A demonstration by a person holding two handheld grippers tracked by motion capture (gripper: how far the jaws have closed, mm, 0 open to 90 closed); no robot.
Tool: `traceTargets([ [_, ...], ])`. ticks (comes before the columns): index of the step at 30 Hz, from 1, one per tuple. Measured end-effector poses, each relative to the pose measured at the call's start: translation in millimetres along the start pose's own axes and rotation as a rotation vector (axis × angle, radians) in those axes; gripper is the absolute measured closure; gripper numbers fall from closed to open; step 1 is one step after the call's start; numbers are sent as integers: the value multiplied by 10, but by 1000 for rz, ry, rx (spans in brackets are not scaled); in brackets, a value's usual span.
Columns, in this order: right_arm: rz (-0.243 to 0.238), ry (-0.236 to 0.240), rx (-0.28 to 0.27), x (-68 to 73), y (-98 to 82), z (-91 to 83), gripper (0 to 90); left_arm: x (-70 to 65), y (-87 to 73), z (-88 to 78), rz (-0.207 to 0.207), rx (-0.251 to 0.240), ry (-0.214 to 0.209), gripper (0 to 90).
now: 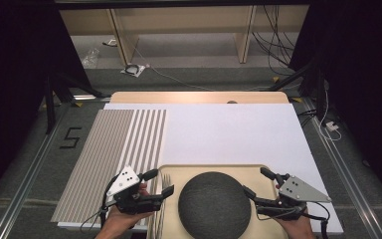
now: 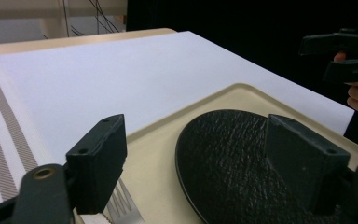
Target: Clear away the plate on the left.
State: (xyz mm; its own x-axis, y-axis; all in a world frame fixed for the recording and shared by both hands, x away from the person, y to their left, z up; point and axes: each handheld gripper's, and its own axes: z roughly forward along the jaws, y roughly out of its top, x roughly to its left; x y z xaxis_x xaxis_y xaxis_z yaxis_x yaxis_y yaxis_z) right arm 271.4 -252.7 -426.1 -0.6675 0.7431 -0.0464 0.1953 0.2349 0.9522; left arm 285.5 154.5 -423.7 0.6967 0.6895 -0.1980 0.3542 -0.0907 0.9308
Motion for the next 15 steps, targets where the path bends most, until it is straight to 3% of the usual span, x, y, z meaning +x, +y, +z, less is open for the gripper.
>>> traceTargets([
  [4, -5, 2, -2, 4, 2, 5, 241, 18, -6, -38, 40, -21, 22, 196],
  [7, 3, 2, -3, 0, 1, 5, 241, 28, -15, -55, 36, -31, 30, 176],
  [15, 0, -1, -6, 4, 3, -3, 241, 20, -20, -90, 72, -69, 45, 165],
])
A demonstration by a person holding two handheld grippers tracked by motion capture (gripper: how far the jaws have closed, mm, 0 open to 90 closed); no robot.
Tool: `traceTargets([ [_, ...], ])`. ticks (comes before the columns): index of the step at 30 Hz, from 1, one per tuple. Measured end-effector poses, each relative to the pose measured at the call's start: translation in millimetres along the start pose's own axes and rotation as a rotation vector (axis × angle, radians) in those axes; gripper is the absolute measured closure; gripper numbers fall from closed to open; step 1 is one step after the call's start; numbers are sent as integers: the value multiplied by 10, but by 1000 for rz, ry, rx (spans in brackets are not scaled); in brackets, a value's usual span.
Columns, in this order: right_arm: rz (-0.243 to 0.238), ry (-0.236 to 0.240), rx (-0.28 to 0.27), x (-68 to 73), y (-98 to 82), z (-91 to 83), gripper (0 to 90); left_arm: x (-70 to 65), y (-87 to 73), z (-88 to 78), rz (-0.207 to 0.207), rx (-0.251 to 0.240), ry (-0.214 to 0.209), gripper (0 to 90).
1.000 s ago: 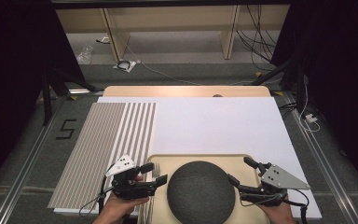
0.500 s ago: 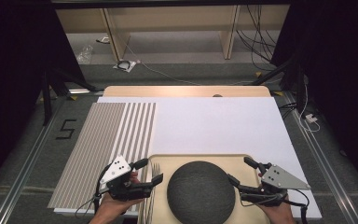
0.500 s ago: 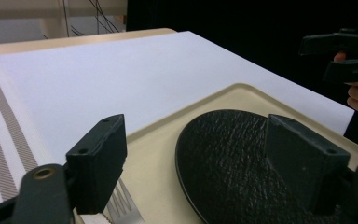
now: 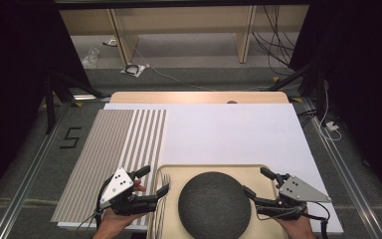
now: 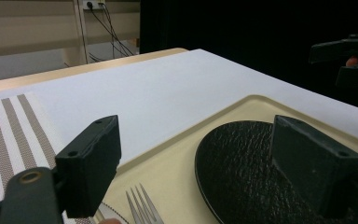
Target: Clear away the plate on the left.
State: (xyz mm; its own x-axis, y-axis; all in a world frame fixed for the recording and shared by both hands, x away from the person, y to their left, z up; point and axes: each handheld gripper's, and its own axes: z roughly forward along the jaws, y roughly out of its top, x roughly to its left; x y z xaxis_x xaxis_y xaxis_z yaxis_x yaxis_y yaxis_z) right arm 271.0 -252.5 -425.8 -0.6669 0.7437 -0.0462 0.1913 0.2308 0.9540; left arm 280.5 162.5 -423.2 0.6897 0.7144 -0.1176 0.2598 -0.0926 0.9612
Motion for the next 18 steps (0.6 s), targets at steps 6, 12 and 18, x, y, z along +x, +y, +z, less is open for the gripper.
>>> traceTargets([
  [6, 1, 0, 1, -1, -1, 2, 241, 2, -3, -4, 9, -7, -2, 166],
  [12, 0, 0, -1, -4, -1, 0, 241, 2, -7, 1, 8, -7, -4, 166],
  [18, 0, -1, 0, -5, -2, 1, 241, 11, -11, 3, 5, -8, 1, 166],
])
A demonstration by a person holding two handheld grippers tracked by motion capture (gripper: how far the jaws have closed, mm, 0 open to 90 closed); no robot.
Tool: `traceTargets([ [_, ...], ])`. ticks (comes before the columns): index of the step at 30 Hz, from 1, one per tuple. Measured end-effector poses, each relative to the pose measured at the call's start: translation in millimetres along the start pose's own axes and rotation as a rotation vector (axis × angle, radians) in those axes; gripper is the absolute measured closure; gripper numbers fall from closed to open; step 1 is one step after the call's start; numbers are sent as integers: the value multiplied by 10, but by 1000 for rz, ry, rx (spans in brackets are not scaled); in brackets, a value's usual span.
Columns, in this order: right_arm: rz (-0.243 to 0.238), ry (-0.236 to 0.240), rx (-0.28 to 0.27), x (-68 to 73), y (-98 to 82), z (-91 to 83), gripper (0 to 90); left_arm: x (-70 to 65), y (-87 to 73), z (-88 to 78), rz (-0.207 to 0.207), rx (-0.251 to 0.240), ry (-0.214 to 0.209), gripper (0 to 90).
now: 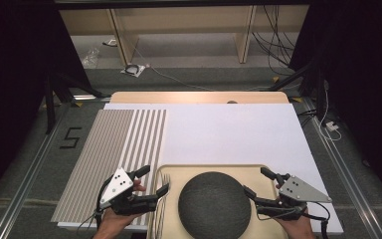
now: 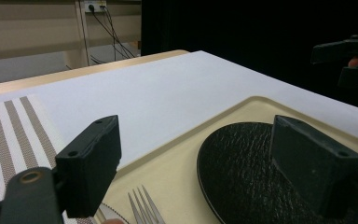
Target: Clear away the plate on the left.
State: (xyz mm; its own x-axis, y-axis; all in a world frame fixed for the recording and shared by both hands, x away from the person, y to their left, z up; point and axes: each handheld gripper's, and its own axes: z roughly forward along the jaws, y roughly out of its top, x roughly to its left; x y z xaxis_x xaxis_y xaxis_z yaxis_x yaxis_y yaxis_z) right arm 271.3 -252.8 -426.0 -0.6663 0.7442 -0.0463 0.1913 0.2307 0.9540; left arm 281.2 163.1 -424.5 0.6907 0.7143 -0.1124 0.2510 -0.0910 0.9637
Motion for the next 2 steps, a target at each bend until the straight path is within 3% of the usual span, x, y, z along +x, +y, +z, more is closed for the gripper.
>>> traceTargets([
  [2, 1, 1, 0, -1, 0, 0, 241, 1, 0, -1, 4, 1, 5, 165],
])
